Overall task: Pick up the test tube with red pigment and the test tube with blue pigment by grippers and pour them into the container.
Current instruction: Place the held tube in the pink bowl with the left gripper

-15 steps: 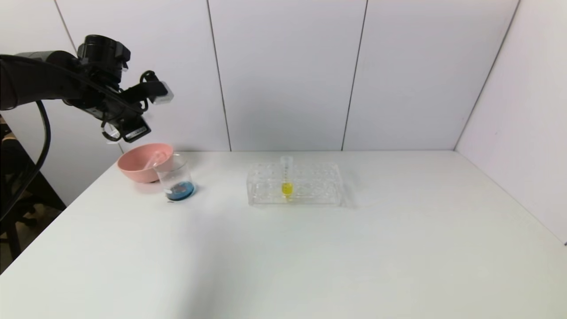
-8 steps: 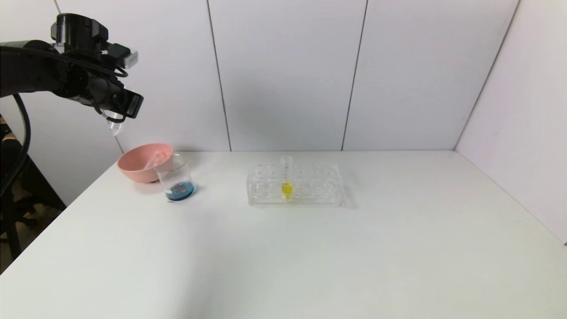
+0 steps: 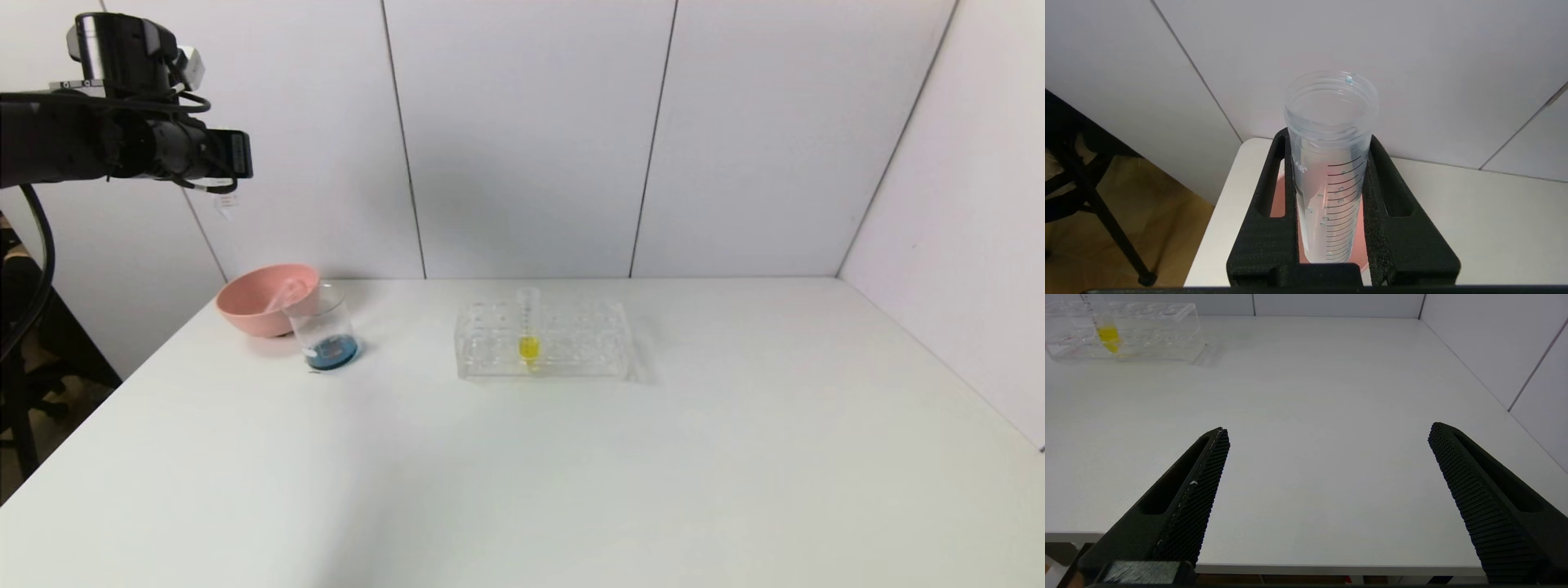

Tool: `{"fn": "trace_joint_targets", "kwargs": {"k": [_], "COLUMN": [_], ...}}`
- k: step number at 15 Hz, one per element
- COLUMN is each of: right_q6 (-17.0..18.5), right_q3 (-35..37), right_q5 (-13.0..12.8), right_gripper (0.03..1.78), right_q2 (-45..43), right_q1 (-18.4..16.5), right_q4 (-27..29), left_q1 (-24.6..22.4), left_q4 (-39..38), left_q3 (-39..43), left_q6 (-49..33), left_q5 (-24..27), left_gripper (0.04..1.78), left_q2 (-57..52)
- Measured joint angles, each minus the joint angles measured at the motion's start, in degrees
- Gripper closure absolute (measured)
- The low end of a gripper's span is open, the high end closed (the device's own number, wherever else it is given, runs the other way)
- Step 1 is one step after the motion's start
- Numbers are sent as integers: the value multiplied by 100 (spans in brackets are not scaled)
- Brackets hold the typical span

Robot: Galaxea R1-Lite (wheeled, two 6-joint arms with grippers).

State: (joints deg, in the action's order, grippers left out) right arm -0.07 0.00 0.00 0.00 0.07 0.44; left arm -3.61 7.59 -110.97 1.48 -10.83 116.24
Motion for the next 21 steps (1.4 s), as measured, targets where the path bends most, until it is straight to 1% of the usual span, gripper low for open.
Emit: {"fn": "trace_joint_targets", "kwargs": {"k": [3,5,9,10,13,18,21], "right_q6": [0,0,0,0,0,0,0], "right_q3": [0,0,0,0,0,0,0], "right_q5": [0,0,0,0,0,0,0], "right_gripper": [4,4,4,4,4,4,4], "right_q2": [0,0,0,0,0,0,0], "right_q1": [0,0,-2,-2,0,2,0], "right_q4": [0,0,0,0,0,0,0], "left_q1": [-7,-35,-151,-184,-210,-256,-366], "left_q4": [-101,-333,-1357,-1512,-1613,-1762,-1770], "left_q3": [267,433,1125,1221,1312,1167,1133], "left_q6": [1,23,21,23,28,89,205], "left_q5": [-15,-15,-4,-4,-4,6,-20], "left_gripper": [136,136,136,136,136,136,136], "left_q2": [101,199,525,625,916,1279,1408]}}
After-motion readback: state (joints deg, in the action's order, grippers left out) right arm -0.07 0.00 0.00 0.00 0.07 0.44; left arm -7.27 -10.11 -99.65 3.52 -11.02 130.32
